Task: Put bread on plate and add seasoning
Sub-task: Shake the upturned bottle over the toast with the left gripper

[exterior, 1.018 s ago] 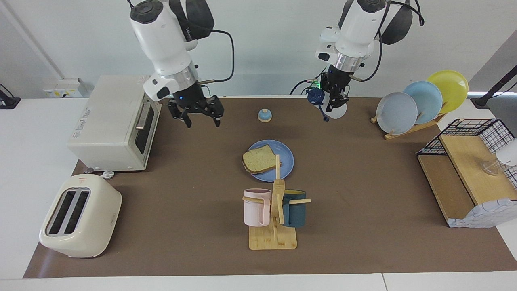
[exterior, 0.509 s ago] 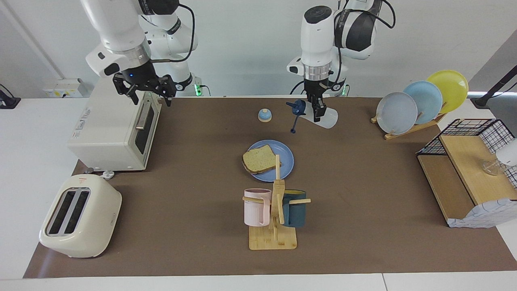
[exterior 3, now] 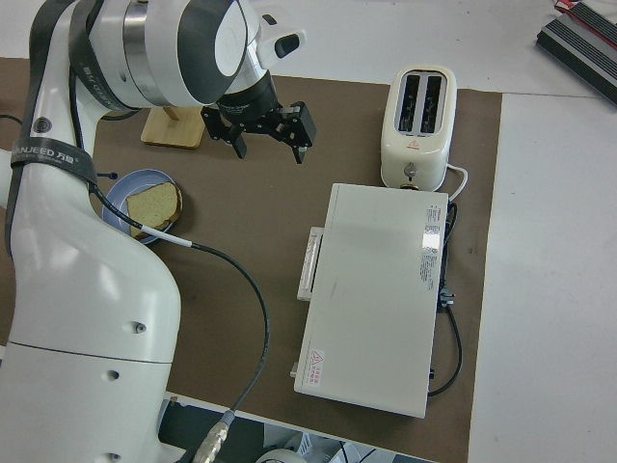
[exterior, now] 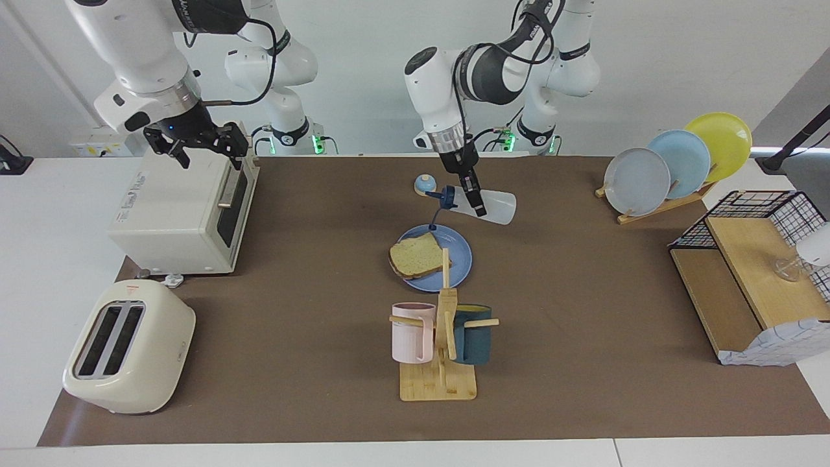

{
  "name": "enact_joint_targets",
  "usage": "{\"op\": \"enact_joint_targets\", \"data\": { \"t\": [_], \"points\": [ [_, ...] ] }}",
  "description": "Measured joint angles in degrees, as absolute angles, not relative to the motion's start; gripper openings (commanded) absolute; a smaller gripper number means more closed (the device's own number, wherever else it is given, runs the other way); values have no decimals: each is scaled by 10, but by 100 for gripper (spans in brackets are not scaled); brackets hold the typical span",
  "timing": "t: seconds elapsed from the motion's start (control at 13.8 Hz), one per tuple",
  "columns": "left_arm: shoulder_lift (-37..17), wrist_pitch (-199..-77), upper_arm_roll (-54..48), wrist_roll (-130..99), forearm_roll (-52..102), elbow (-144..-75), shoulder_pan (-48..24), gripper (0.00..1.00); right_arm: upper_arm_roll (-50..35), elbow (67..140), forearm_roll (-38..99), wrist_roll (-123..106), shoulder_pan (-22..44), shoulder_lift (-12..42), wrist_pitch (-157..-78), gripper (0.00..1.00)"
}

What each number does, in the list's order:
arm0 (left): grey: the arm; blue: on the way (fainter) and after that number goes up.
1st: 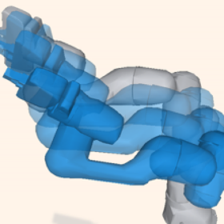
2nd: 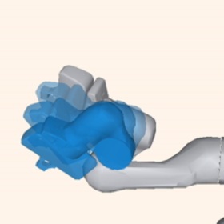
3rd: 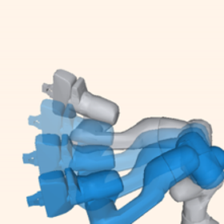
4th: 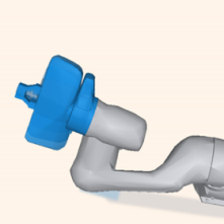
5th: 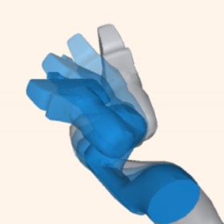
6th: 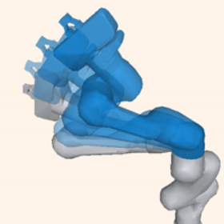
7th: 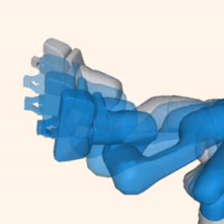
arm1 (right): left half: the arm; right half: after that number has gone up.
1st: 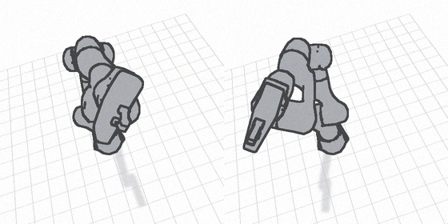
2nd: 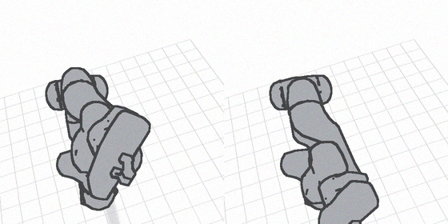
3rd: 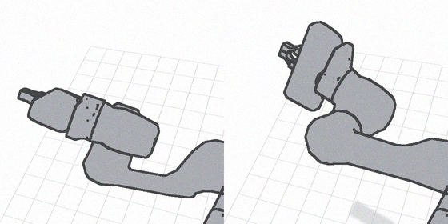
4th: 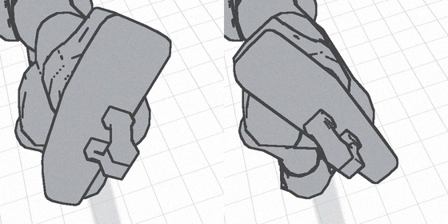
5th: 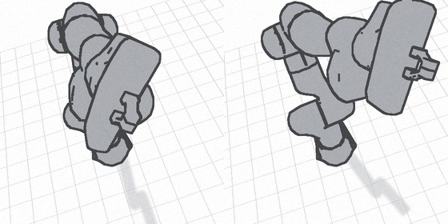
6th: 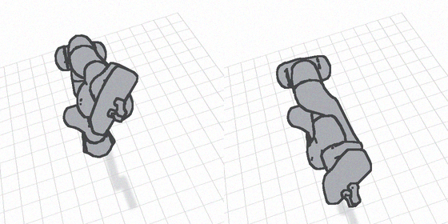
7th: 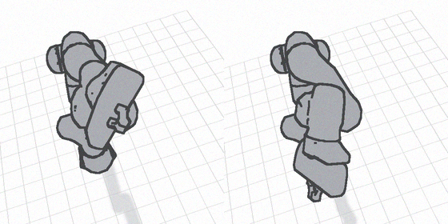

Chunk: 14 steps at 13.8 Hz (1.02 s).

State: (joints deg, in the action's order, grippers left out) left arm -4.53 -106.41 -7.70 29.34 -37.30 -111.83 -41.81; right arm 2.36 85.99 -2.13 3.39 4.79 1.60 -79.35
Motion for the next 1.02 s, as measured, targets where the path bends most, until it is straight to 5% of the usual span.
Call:
{"op": "enact_joint_targets", "data": {
  "t": [0.29, 0.65, 1.02],
  "points": [
    [-83, -1028, -77, 260, -474, -1104, -454, 0, 35, 882, -21, 28, 48, 2, -798, 100],
    [-207, -959, -74, 168, -584, -1039, -497, 0, 48, 888, -22, -4, 47, 5, -845, 100],
    [-212, -926, -65, 168, -653, -1027, -486, 0, 26, 889, -22, -7, 25, 6, -845, 100]
  ]
}}
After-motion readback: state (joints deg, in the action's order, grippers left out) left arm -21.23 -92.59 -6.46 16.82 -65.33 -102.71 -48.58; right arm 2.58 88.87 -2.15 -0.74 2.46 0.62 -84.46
